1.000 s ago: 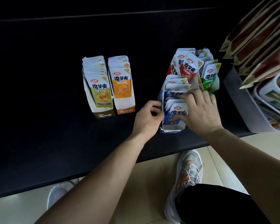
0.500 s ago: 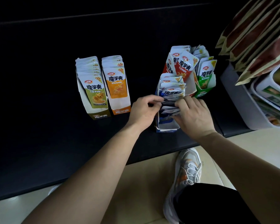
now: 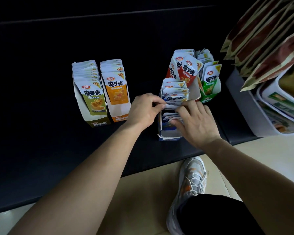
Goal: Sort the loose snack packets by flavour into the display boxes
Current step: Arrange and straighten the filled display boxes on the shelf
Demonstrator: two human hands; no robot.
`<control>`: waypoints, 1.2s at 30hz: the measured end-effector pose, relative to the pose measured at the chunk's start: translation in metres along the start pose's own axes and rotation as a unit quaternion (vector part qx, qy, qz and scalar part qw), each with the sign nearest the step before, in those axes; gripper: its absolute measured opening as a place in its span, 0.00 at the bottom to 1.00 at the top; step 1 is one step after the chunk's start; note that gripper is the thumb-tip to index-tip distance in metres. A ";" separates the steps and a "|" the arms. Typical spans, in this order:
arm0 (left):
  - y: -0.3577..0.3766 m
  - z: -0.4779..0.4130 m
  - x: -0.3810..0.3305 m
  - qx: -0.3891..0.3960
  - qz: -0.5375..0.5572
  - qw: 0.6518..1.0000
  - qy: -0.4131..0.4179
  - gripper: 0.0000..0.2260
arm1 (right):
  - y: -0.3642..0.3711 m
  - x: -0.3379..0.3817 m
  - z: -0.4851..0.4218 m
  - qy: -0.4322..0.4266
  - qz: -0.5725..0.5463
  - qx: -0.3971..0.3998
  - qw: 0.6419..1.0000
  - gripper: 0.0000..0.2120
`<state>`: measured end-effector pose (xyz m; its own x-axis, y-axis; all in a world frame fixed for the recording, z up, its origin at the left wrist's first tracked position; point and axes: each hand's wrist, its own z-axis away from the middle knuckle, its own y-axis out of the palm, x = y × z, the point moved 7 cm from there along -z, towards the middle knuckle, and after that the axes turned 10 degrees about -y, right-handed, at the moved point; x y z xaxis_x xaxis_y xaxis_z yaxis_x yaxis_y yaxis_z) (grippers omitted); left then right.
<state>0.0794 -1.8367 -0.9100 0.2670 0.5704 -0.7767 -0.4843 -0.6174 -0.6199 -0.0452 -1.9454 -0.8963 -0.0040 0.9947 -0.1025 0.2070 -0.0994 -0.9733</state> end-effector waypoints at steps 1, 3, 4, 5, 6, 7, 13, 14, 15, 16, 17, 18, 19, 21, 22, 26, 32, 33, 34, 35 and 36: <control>0.000 -0.001 0.000 -0.003 0.004 1.000 -0.001 0.05 | 0.000 0.000 0.000 0.000 0.004 0.000 1.000 0.22; -0.002 -0.002 -0.001 -0.009 0.017 1.000 -0.005 0.04 | -0.002 0.000 0.000 0.002 0.010 -0.015 1.000 0.21; -0.004 -0.003 -0.001 -0.012 0.029 0.999 -0.008 0.04 | -0.004 0.000 0.000 0.007 0.014 -0.026 1.000 0.20; -0.006 -0.004 -0.002 -0.013 0.046 0.999 -0.012 0.04 | -0.005 -0.001 0.000 0.012 0.019 -0.036 0.999 0.19; -0.008 -0.005 -0.003 -0.013 0.065 0.998 -0.016 0.04 | -0.006 -0.001 -0.001 0.018 0.025 -0.041 0.999 0.19; -0.010 -0.006 -0.004 -0.010 0.081 0.997 -0.018 0.04 | -0.006 -0.001 -0.002 0.021 0.028 -0.041 0.999 0.19; -0.010 -0.007 -0.005 0.018 0.118 0.993 -0.017 0.03 | -0.010 -0.003 -0.007 0.044 0.032 -0.077 0.996 0.22; -0.010 -0.007 -0.004 0.021 0.115 0.993 -0.015 0.03 | -0.013 -0.003 -0.009 0.046 0.039 -0.096 0.994 0.23; -0.009 -0.007 -0.004 0.027 0.112 0.993 -0.014 0.03 | -0.015 -0.001 -0.011 0.041 0.039 -0.106 0.993 0.24; -0.009 -0.007 -0.004 0.035 0.111 0.993 -0.017 0.03 | -0.015 0.001 -0.014 0.031 0.035 -0.104 0.994 0.25; -0.009 -0.008 -0.004 0.044 0.113 0.992 -0.022 0.03 | -0.013 0.002 -0.017 0.021 0.031 -0.094 0.995 0.28; -0.009 -0.008 -0.003 0.052 0.118 0.991 -0.029 0.04 | -0.011 0.003 -0.019 0.017 0.027 -0.084 0.996 0.30; -0.009 -0.008 -0.002 0.060 0.123 0.990 -0.037 0.04 | -0.010 0.003 -0.020 0.020 0.023 -0.077 0.997 0.31; -0.010 -0.006 -0.001 0.072 0.139 0.986 -0.054 0.04 | -0.008 0.002 -0.020 0.029 0.017 -0.073 0.997 0.31; -0.010 -0.005 -0.001 0.076 0.148 0.984 -0.060 0.03 | -0.008 0.002 -0.019 0.028 0.020 -0.076 0.997 0.30; -0.008 0.001 -0.003 0.084 0.157 0.982 -0.062 0.03 | -0.007 0.000 -0.014 0.017 0.042 -0.078 0.996 0.25; -0.006 0.003 0.002 0.090 0.190 0.973 -0.093 0.06 | -0.007 0.002 -0.009 -0.012 0.021 -0.098 0.995 0.22; -0.005 0.003 0.003 0.088 0.188 0.974 -0.096 0.07 | -0.006 0.004 -0.008 -0.020 0.014 -0.104 0.994 0.22; -0.004 0.003 0.003 0.086 0.182 0.975 -0.094 0.08 | -0.004 0.005 -0.006 -0.027 0.008 -0.111 0.993 0.22; -0.003 0.002 0.002 0.085 0.175 0.977 -0.090 0.08 | -0.003 0.006 -0.004 -0.030 0.000 -0.118 0.993 0.22; -0.002 0.001 0.002 0.084 0.164 0.979 -0.086 0.08 | -0.001 0.007 -0.002 -0.030 -0.011 -0.122 0.992 0.21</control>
<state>0.0802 -1.8337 -0.9103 -0.0626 0.4485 -0.8916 -0.6539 -0.6933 -0.3029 -0.0431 -1.9382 -0.8954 -0.0673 0.9926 -0.1010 0.4366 -0.0617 -0.8975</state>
